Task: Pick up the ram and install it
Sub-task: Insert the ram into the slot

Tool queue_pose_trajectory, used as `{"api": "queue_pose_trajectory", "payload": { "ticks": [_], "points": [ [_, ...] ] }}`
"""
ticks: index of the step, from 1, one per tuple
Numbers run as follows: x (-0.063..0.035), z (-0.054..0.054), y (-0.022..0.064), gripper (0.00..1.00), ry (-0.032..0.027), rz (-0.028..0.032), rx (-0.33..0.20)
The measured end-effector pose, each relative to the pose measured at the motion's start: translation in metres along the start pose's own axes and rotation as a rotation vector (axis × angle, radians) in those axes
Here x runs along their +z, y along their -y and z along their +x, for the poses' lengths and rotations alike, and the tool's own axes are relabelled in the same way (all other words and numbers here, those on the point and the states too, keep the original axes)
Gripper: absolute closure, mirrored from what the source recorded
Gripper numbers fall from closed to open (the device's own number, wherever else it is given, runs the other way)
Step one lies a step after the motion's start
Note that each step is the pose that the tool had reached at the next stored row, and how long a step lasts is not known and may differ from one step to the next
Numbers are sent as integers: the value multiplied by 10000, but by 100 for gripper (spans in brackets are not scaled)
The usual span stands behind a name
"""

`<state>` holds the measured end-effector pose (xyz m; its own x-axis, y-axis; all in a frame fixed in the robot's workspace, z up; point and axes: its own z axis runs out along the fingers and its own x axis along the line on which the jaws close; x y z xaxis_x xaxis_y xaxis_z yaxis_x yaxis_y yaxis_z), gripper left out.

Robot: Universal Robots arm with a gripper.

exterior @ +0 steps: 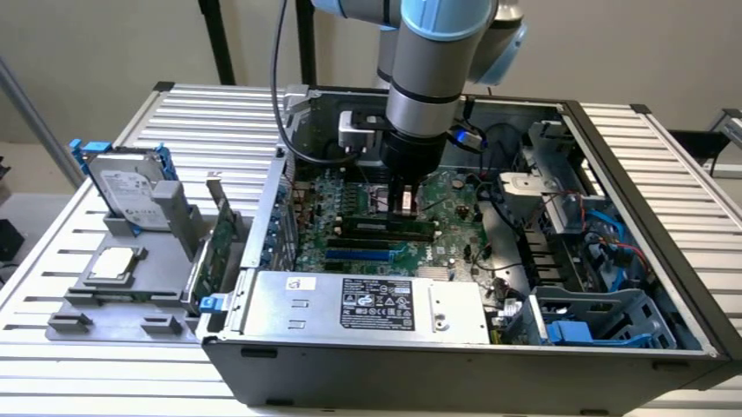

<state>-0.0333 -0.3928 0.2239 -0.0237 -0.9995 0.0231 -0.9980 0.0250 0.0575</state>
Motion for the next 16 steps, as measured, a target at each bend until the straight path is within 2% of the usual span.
{"api": "queue_pose_trajectory", "payload": {
  "ticks": [6, 16],
  "points": [
    [1, 1, 0, 87, -20, 1, -52],
    [36, 1, -9, 87, -8, 2, 14]
  ]
}}
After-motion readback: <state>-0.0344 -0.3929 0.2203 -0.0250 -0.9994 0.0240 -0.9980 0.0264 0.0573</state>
